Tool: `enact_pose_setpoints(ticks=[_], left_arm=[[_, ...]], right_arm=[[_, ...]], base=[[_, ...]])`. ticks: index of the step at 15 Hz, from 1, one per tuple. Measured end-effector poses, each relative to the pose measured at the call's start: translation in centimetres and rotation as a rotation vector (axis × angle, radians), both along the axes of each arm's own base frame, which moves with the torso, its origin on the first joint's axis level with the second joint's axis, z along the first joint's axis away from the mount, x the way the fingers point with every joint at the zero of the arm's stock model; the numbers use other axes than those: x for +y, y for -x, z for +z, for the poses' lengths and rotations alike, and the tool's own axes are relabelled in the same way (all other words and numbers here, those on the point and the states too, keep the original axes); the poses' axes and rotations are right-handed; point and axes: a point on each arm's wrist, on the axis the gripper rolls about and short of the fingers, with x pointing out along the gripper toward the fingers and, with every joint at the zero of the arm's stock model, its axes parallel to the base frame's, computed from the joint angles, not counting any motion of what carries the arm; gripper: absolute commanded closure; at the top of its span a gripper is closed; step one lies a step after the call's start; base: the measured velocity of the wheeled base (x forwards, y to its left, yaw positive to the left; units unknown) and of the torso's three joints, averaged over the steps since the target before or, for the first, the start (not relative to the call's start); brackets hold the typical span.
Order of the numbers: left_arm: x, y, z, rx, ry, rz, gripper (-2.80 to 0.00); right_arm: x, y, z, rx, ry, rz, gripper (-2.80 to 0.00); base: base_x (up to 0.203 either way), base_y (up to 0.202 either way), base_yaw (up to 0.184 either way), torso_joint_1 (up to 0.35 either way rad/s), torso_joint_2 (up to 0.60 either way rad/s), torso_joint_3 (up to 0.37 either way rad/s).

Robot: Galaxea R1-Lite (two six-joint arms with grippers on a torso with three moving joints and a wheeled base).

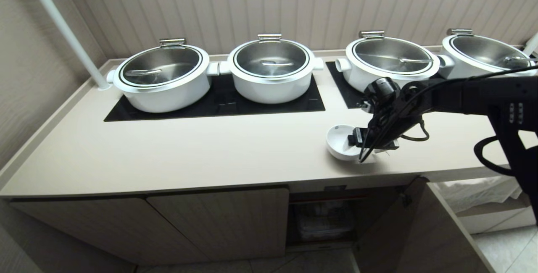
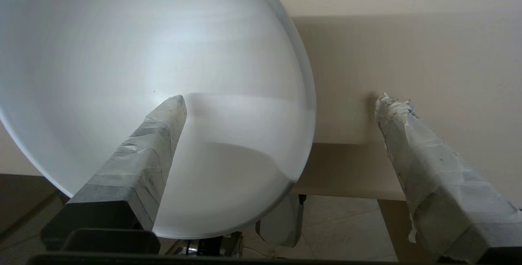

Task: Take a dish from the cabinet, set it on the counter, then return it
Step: Pick up the bowl from the table

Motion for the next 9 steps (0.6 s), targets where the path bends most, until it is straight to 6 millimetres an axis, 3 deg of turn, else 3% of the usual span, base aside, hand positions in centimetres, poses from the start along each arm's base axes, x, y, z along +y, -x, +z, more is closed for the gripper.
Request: enact_pose_setpoints(ticks=[9], left_arm=[[0.0, 0.0, 0.01, 0.0, 0.0, 0.0, 0.0]], right_arm=[[0.0, -0.96, -0.32, -0.064, 0.013, -0.081, 0.0]], base=[[0.0, 0.0, 0.0, 0.0, 0.0, 0.0]])
